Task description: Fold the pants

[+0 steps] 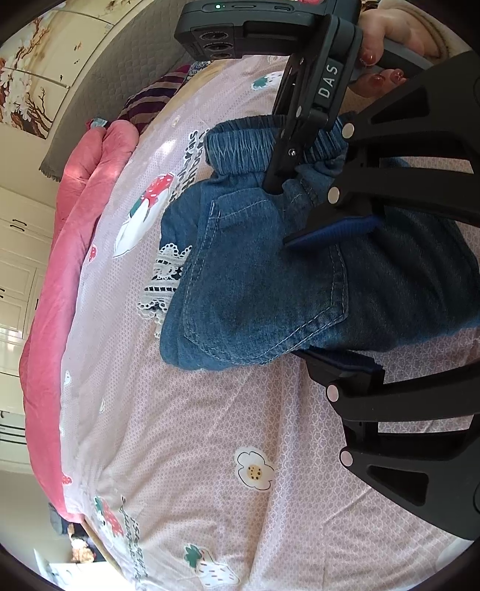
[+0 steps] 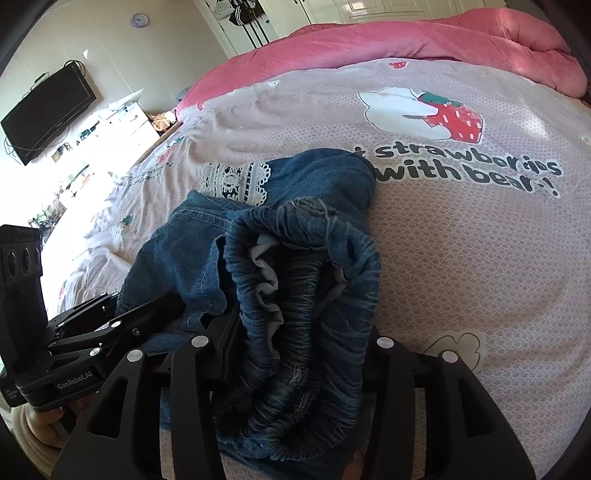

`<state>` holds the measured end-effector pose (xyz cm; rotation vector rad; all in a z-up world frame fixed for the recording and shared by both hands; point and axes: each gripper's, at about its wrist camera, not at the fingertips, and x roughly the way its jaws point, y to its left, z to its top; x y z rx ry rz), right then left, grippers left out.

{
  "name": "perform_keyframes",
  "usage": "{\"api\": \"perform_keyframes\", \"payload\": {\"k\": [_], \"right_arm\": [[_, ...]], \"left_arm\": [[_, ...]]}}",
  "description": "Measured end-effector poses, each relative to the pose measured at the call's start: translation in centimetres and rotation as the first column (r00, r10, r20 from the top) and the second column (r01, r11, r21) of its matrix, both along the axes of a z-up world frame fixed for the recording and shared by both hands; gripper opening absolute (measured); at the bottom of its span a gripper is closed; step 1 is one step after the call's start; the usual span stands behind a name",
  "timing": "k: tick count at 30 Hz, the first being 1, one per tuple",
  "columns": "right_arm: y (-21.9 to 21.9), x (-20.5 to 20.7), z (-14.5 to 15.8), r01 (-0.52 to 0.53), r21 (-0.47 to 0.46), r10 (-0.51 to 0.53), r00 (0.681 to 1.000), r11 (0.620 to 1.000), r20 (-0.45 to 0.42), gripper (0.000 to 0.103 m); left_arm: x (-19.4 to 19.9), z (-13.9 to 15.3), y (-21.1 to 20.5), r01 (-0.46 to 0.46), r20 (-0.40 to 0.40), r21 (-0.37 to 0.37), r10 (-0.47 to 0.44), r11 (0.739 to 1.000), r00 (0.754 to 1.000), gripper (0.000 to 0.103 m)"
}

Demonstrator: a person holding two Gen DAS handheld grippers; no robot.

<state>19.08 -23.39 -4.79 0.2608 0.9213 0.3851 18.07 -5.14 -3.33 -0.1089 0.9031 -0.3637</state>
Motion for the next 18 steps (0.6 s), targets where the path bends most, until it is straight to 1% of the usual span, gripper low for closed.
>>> {"api": "perform_keyframes", "payload": {"k": [4, 8, 13, 16, 18], "right_arm": [[-0.6, -0.1, 0.1, 0.011, 0.029, -0.011, 1.0, 1.0, -0.002, 0.052], [-0.7, -0.3, 0.3, 0.025, 0.033, -0.025, 1.0, 0.999, -0.002, 0.058], [-0.6, -0.5, 0.7, 0.042, 0.009, -0.042, 0.999, 0.999, 0.013, 0.069], [-0.7, -0.7, 1.1, 0.052, -0.002, -0.052, 0.998, 0.999, 0.025, 0.072], [-0.8, -0.9, 1.3, 0.056, -0.002, -0.056, 0.998, 0.998, 0.035, 0.072]], "left_arm": [[-0.1, 0.1, 0.2, -0.012, 0.008, 0.0, 0.012, 1.0, 1.0, 0.049], [-0.1, 0.2, 0.3, -0.019, 0.012, 0.007, 0.019, 1.0, 1.0, 0.055], [-0.1, 0.3, 0.5, -0.025, 0.012, 0.004, 0.025, 1.0, 1.0, 0.059], [-0.2, 0.4, 0.6, -0.027, 0.016, 0.003, 0.027, 1.0, 1.0, 0.063], [-0.3, 0.6, 0.7, -0.027, 0.019, -0.003, 0.027, 1.0, 0.999, 0.069]]}}
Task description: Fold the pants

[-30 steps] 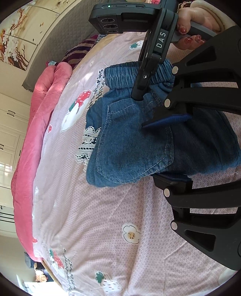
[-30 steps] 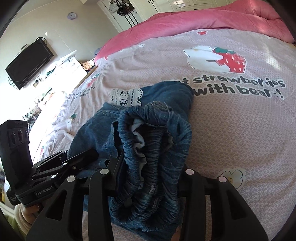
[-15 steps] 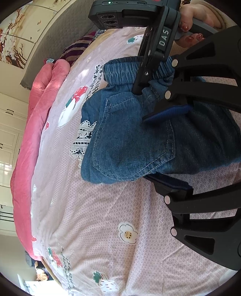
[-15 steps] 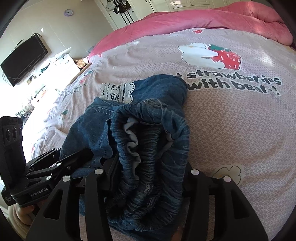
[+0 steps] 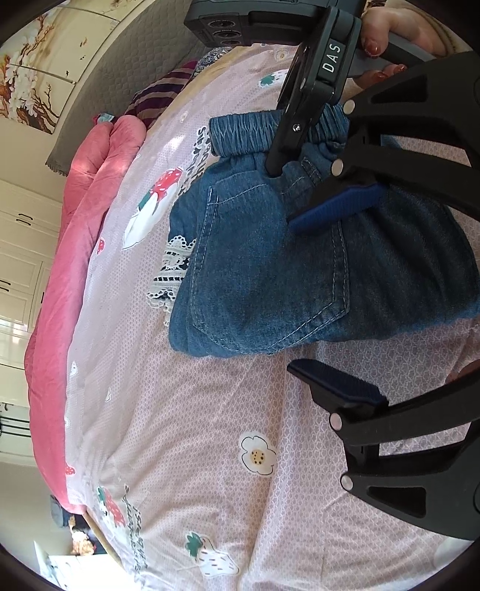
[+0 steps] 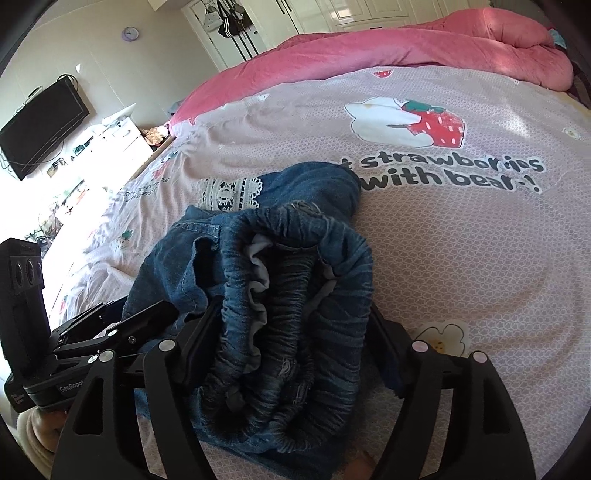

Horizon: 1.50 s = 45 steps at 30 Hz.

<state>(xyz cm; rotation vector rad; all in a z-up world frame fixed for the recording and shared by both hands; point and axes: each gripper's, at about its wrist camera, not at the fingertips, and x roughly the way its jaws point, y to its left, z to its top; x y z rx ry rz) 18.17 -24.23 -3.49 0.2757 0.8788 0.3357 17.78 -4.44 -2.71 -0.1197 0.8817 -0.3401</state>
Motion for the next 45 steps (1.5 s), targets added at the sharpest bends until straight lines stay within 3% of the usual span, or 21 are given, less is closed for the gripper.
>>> {"api": "perform_keyframes", "payload": {"k": [23, 35, 45], "right_arm": [[-0.3, -3.4, 4.0, 0.022, 0.005, -0.022, 0.992, 1.0, 0.124, 0.087], [0.6, -8.4, 8.6, 0.009, -0.071, 0.012, 0.956, 0.997, 0.292, 0.098], [0.7, -13.5, 10.0, 0.009, -0.107, 0.026, 0.947, 0.994, 0.321, 0.098]], "left_arm": [[-2.7, 3.6, 1.4, -0.022, 0.089, -0.009, 0.022, 1.0, 0.996, 0.093], [-7.5, 5.9, 2.7, -0.076, 0.148, 0.0, 0.075, 0.997, 0.986, 0.093], [-12.3, 7.6, 3.5, -0.112, 0.183, 0.039, 0.103, 0.993, 0.978, 0.093]]}}
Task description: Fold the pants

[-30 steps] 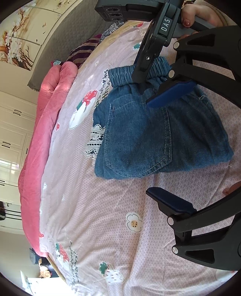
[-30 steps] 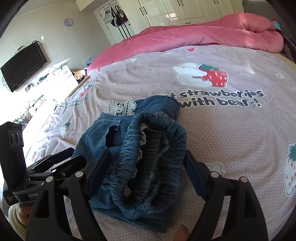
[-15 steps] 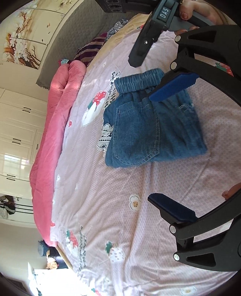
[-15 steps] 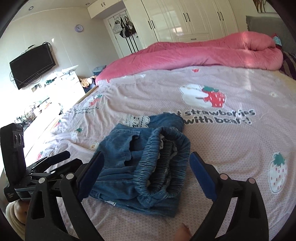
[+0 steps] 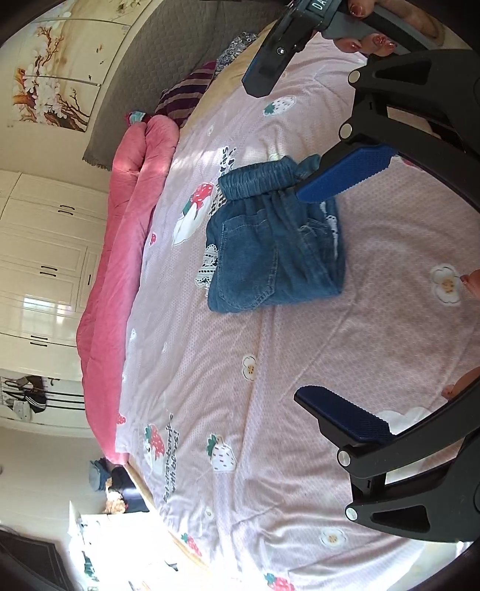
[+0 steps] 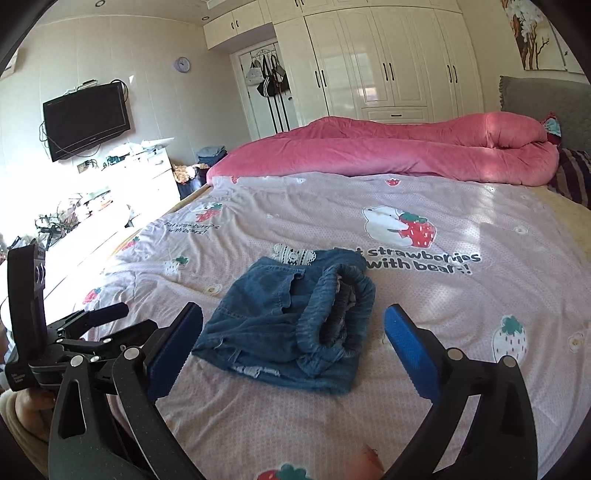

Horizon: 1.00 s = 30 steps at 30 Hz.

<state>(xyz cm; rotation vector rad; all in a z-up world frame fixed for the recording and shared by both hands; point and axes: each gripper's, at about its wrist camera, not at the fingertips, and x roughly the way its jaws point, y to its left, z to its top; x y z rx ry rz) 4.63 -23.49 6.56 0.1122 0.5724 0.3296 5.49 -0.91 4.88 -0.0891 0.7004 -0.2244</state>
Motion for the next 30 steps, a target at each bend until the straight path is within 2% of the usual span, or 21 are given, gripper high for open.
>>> {"api": "perform_keyframes", "payload": {"k": [6, 12, 17, 23, 30], "right_arm": [[0.4, -2.9, -0.7, -0.013, -0.028, 0.012, 1.0, 1.0, -0.02, 0.098], [-0.1, -5.8, -2.0, 0.009, -0.021, -0.01, 1.0, 1.0, -0.027, 0.098], [-0.7, -6.6, -3.0, 0.019, -0.016, -0.02, 0.998, 1.0, -0.067, 0.098], [-0.8, -7.4, -3.3, 0.036, -0.039, -0.038, 0.997, 0.999, -0.065, 0.098], [-0.8, -7.9, -5.2, 0.037, -0.087, -0.046, 0.994, 0.995, -0.097, 0.098]], "left_arm": [[-2.5, 0.1, 0.6, -0.008, -0.009, 0.012, 0.008, 1.0, 1.0, 0.093], [-4.6, -1.2, 0.5, -0.01, -0.039, 0.015, 0.011, 1.0, 0.999, 0.093], [-5.9, -2.6, 0.0, -0.012, -0.069, 0.012, 0.013, 1.0, 0.998, 0.093], [-7.4, -3.8, -0.2, -0.017, -0.08, -0.006, 0.017, 1.0, 0.997, 0.093], [-8.2, -5.1, -1.1, 0.006, -0.105, 0.016, -0.004, 1.0, 0.994, 0.093]]}}
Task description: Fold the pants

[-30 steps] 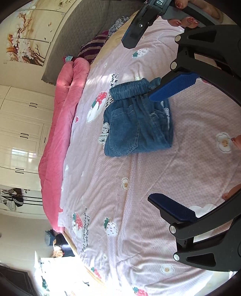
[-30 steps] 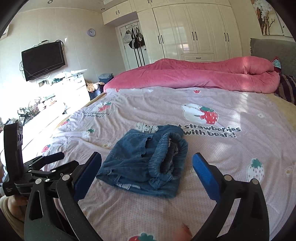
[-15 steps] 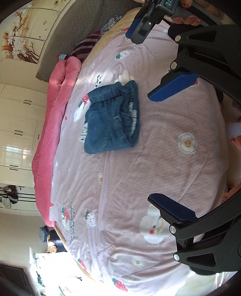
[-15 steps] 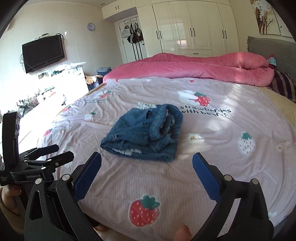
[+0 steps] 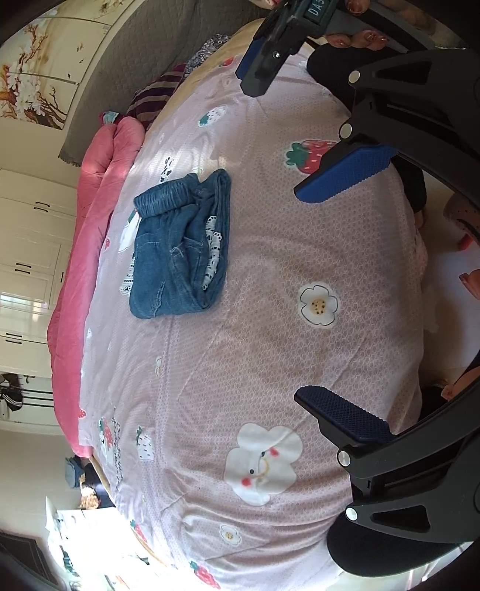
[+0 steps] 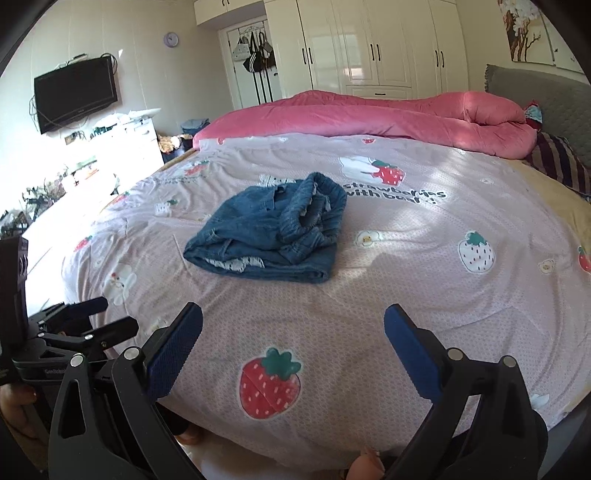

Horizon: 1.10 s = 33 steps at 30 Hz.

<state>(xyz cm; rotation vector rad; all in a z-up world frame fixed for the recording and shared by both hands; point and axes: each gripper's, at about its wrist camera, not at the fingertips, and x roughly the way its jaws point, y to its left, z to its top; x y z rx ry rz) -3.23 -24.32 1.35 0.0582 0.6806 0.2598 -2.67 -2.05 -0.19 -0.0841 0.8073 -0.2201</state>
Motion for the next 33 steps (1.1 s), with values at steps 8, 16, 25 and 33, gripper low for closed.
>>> {"api": "perform_keyframes", "payload": {"k": [8, 16, 25, 33], "right_arm": [[0.1, -0.6, -0.9, -0.001, -0.032, 0.001, 1.0, 0.999, -0.002, 0.098], [0.4, -0.4, -1.4, -0.007, -0.023, 0.007, 1.0, 1.0, -0.019, 0.098], [0.0, -0.5, -1.8, 0.001, -0.026, -0.002, 1.0, 1.0, -0.025, 0.098], [0.3, -0.4, -2.3, -0.007, -0.031, 0.006, 0.999, 0.999, -0.038, 0.098]], "left_arm": [[-0.1, -0.3, -0.2, -0.001, 0.001, 0.01, 0.001, 1.0, 1.0, 0.093], [-0.1, -0.6, -0.4, -0.001, -0.008, 0.019, 0.002, 1.0, 1.0, 0.093], [0.1, -1.0, -0.3, -0.007, -0.014, 0.031, 0.008, 0.999, 1.0, 0.093], [0.2, -1.2, -0.2, -0.007, -0.017, 0.035, 0.008, 0.999, 1.0, 0.093]]}}
